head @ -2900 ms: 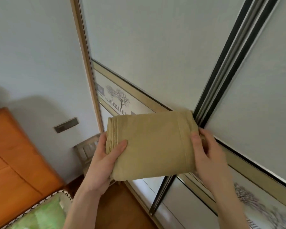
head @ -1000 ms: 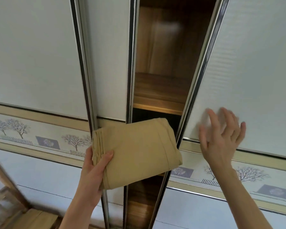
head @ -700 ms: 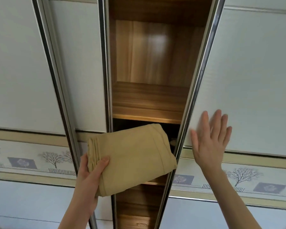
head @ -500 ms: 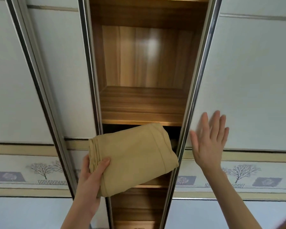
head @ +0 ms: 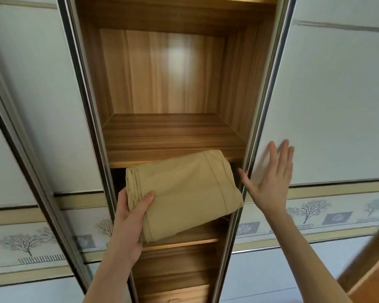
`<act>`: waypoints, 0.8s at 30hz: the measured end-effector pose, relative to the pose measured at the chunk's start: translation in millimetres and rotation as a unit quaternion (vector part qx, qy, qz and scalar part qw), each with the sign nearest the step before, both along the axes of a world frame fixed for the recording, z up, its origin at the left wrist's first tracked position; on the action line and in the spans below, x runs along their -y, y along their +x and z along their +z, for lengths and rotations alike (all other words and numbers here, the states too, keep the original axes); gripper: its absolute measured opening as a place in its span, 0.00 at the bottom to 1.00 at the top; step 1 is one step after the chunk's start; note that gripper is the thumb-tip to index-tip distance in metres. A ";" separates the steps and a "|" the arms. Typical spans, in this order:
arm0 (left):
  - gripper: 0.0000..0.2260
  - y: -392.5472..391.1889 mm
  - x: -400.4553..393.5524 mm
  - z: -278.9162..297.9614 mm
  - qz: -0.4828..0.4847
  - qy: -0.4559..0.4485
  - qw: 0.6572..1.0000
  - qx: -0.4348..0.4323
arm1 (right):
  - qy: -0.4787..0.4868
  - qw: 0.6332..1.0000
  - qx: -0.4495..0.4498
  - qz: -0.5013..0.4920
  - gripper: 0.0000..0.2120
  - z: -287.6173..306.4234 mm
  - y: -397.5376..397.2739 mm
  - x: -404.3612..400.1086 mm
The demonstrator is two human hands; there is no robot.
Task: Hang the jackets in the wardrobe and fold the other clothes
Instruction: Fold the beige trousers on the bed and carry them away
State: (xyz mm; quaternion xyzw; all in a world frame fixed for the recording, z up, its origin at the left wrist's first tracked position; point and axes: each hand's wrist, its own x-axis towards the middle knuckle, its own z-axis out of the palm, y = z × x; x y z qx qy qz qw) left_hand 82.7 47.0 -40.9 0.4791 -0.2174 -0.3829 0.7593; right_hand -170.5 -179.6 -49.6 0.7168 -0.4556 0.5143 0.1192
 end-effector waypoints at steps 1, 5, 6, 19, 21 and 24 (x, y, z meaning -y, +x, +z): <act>0.16 1.1 2.7 2.8 -0.005 0.000 1.000 0.003 | -0.008 1.000 -0.005 -0.004 0.50 -1.2 -3.8 2.8; 0.17 8.5 15.1 12.5 -0.021 -0.004 1.000 0.012 | -0.026 1.000 -0.006 -0.012 0.49 -3.0 -13.5 13.7; 0.17 9.8 19.0 14.3 -0.024 -0.003 1.000 0.014 | -0.032 0.999 -0.004 -0.012 0.48 -3.2 -16.3 16.6; 0.17 8.9 63.0 27.4 -0.068 -0.014 0.997 0.028 | 0.015 0.999 0.031 0.016 0.49 4.7 -61.1 33.6; 0.16 4.6 71.8 30.4 -0.079 -0.017 0.996 0.025 | 0.021 0.999 0.037 0.020 0.49 5.4 -67.2 36.9; 0.18 2.2 81.6 31.8 -0.090 -0.018 0.995 0.029 | 0.033 0.998 0.035 0.030 0.51 6.8 -78.8 42.1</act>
